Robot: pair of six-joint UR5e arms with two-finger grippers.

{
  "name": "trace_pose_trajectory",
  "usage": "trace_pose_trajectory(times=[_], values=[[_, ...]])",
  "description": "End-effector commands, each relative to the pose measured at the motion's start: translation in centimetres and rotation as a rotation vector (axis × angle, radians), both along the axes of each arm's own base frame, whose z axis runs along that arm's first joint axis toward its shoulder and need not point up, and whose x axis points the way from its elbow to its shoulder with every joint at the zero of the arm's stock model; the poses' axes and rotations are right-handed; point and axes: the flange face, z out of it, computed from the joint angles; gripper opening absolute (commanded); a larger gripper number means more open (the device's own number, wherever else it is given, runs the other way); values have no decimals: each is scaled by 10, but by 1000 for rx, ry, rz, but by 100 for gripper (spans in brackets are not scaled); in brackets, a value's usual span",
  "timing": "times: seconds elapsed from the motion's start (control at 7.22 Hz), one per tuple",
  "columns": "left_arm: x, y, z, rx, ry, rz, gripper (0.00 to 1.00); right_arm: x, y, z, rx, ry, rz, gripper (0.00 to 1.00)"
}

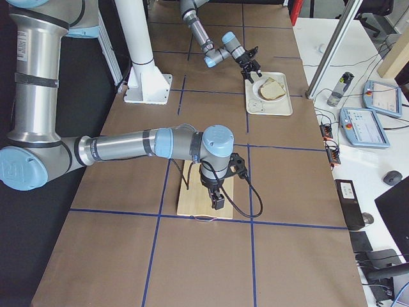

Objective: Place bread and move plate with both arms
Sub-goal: 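Release the plate and retract the left arm away from the tray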

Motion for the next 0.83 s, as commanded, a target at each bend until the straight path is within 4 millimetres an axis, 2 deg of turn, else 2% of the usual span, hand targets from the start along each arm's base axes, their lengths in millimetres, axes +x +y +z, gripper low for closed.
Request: trace_pose_trajectory(times=[0.0, 0.14, 0.28, 0.55, 0.69], values=[[-39, 13, -34, 33, -295, 169, 99, 0, 1, 2, -14, 1, 11, 100], [-63, 24, -39, 86, -480, 258, 99, 0, 0, 1, -17, 1, 16, 100], [-88, 42, -34, 148, -654, 340, 99, 0, 0, 0, -21, 1, 23, 100], [-167, 61, -7, 333, -1000, 541, 99, 0, 0, 0, -39, 3, 44, 100], [-225, 54, 14, 389, -1123, 614, 99, 0, 0, 1, -50, 5, 62, 100]])
